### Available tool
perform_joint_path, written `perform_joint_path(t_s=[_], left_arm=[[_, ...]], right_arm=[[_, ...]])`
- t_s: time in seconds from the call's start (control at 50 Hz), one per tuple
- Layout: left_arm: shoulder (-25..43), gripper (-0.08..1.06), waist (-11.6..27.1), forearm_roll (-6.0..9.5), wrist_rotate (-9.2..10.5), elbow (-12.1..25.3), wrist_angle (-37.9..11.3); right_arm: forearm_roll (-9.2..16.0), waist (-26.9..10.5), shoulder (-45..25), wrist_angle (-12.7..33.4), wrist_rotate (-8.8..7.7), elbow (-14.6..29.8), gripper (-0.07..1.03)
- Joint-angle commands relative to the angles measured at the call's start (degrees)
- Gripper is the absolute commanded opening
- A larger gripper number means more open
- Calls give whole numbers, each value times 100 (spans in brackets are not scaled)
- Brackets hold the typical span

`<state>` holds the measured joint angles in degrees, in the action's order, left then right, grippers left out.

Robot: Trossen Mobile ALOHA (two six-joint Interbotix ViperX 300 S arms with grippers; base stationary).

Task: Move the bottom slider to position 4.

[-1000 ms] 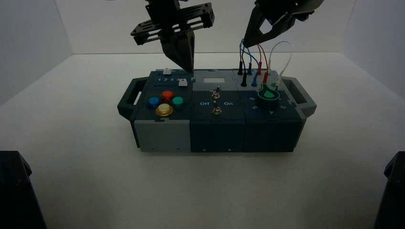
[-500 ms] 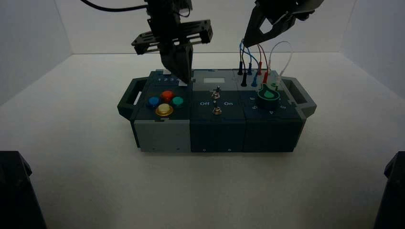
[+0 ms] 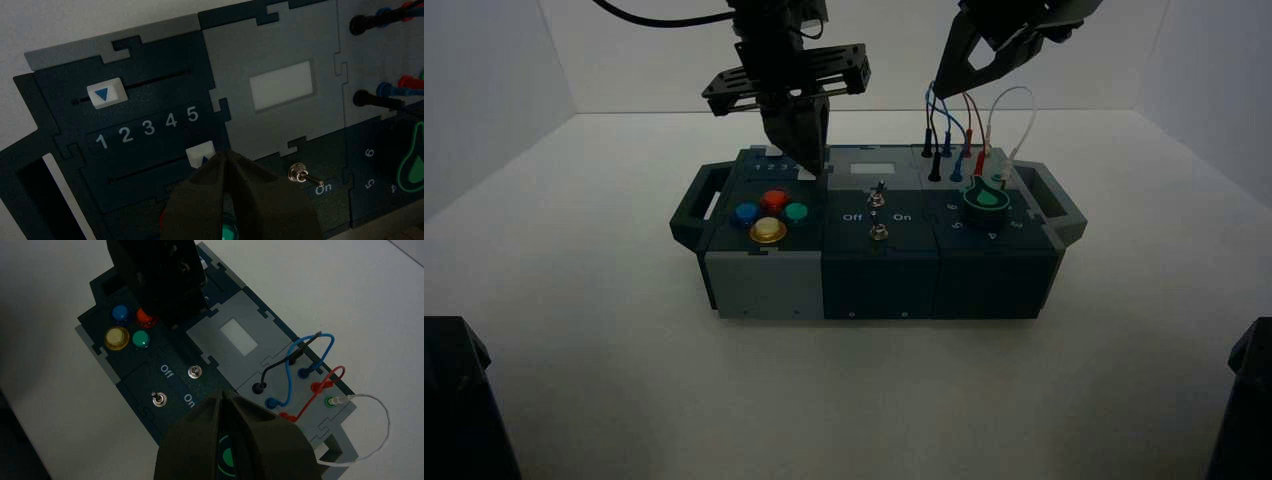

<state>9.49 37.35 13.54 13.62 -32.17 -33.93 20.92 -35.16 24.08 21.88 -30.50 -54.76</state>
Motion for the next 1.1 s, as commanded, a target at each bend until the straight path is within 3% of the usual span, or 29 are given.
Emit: perform_joint_path(t_s=[0.02, 0.34, 0.56, 1.1], left_arm=[[-149, -3, 0, 0, -9, 167, 35], [-114, -3, -9, -26, -18, 132, 35], [-88, -3, -26, -202, -26, 141, 35], [-70, -3, -35, -281, -26, 114, 26]], right_arm=[[18, -26, 70, -18, 9, 88, -2], [9, -26, 70, 0, 0, 88, -2], [18, -26, 70, 0, 9, 97, -2], [18, -26, 79, 26, 0, 97, -2]])
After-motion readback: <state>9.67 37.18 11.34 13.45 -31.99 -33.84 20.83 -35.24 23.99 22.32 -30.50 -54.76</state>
